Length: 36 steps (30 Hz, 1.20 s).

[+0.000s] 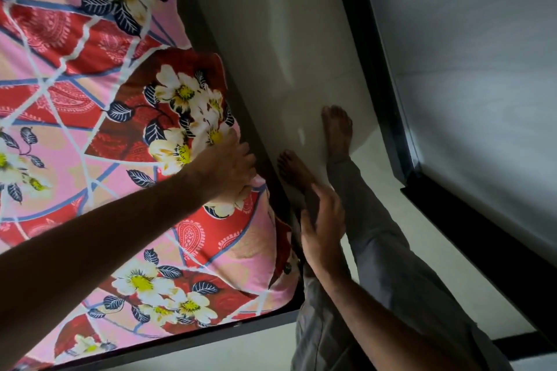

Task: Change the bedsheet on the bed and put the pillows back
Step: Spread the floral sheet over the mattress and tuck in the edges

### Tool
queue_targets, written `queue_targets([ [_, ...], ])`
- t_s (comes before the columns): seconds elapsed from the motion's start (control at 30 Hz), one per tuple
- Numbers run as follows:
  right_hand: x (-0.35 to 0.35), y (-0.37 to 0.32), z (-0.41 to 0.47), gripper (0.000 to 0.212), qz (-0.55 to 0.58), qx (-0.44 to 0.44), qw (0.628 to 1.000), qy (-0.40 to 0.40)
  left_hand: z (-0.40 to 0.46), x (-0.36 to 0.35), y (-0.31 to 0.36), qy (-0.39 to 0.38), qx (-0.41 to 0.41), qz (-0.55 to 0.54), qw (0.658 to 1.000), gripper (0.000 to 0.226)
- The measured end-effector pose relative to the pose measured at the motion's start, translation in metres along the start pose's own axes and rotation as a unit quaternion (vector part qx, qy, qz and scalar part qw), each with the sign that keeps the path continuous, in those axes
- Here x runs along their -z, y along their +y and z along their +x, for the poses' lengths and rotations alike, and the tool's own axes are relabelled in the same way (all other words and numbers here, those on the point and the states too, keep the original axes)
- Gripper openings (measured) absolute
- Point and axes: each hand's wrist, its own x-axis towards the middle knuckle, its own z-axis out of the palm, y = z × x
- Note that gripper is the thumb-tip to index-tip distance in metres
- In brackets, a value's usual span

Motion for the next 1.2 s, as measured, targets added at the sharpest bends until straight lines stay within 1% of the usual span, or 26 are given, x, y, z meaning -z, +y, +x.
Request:
queue_targets([
  [0.07, 0.006, 0.003, -0.027, 0.039, -0.006, -0.020, 1.000, -0.015, -0.003, 0.006, 0.010, 0.077, -0.022, -0.018, 0.997, 0.036],
  [0.1, 0.002, 0.002, -0.040, 0.032, 0.026, -0.028, 0.998, -0.040, -0.006, 0.006, 0.020, 0.109, -0.040, -0.034, 0.993, 0.032],
  [0.13, -0.002, -0.003, -0.051, 0.026, 0.084, -0.032, 0.993, -0.073, -0.009, 0.003, 0.031, 0.127, -0.058, -0.053, 0.989, 0.031],
  [0.17, -0.009, -0.008, -0.062, 0.023, 0.141, -0.030, 0.984, -0.107, -0.013, -0.001, 0.042, 0.120, -0.070, -0.065, 0.988, 0.035],
  [0.2, -0.017, -0.013, -0.071, 0.025, 0.171, -0.017, 0.976, -0.136, -0.017, -0.005, 0.052, 0.094, -0.072, -0.072, 0.990, 0.043],
  [0.27, -0.036, -0.016, -0.079, 0.039, 0.168, -0.005, 0.972, -0.166, -0.019, -0.010, 0.061, 0.035, -0.056, -0.083, 0.994, 0.066],
  [0.3, -0.044, -0.016, -0.076, 0.048, 0.160, -0.020, 0.972, -0.169, -0.017, -0.010, 0.062, 0.017, -0.047, -0.084, 0.995, 0.074],
  [0.37, -0.054, -0.014, -0.064, 0.063, 0.150, -0.064, 0.971, -0.177, -0.007, -0.007, 0.062, -0.010, -0.042, -0.068, 0.997, 0.073],
  [0.47, -0.059, -0.007, -0.052, 0.071, 0.137, -0.077, 0.968, -0.195, 0.007, 0.001, 0.062, -0.039, -0.039, -0.060, 0.997, 0.067],
  [0.5, -0.059, -0.005, -0.051, 0.069, 0.138, -0.080, 0.967, -0.200, 0.011, 0.002, 0.062, -0.042, -0.038, -0.058, 0.997, 0.065],
  [0.63, -0.056, -0.003, -0.042, 0.046, 0.155, -0.111, 0.952, -0.237, 0.025, -0.001, 0.062, -0.047, -0.026, -0.054, 0.997, 0.063],
  [0.7, -0.057, -0.002, -0.035, 0.050, 0.143, -0.127, 0.948, -0.255, 0.031, -0.003, 0.062, -0.061, -0.013, -0.055, 0.997, 0.064],
  [0.77, -0.061, -0.001, -0.027, 0.064, 0.126, -0.141, 0.946, -0.263, 0.035, -0.007, 0.064, -0.071, -0.010, -0.061, 0.996, 0.064],
  [0.83, -0.064, -0.001, -0.020, 0.066, 0.110, -0.144, 0.945, -0.273, 0.037, -0.011, 0.065, -0.067, -0.011, -0.069, 0.995, 0.064],
  [0.9, -0.062, -0.002, -0.017, 0.065, 0.117, -0.145, 0.940, -0.287, 0.037, -0.011, 0.066, -0.062, -0.011, -0.075, 0.995, 0.064],
  [0.97, -0.060, -0.003, -0.020, 0.054, 0.132, -0.146, 0.934, -0.299, 0.033, -0.009, 0.067, -0.051, -0.016, -0.076, 0.996, 0.061],
  [1.03, -0.058, -0.004, -0.024, 0.045, 0.123, -0.134, 0.935, -0.305, 0.030, -0.006, 0.067, -0.044, -0.025, -0.075, 0.996, 0.057],
  [1.1, -0.056, -0.008, -0.026, 0.043, 0.083, -0.116, 0.937, -0.320, 0.030, -0.007, 0.068, -0.042, -0.025, -0.081, 0.996, 0.057],
  [1.13, -0.054, -0.011, -0.026, 0.044, 0.046, -0.106, 0.941, -0.318, 0.031, -0.009, 0.068, -0.041, -0.021, -0.085, 0.995, 0.057],
  [1.17, -0.051, -0.015, -0.026, 0.045, 0.000, -0.090, 0.952, -0.294, 0.033, -0.009, 0.068, -0.041, -0.019, -0.087, 0.995, 0.058],
  [1.2, -0.047, -0.020, -0.029, 0.048, -0.049, -0.072, 0.964, -0.250, 0.034, -0.010, 0.068, -0.042, -0.019, -0.086, 0.995, 0.059],
])
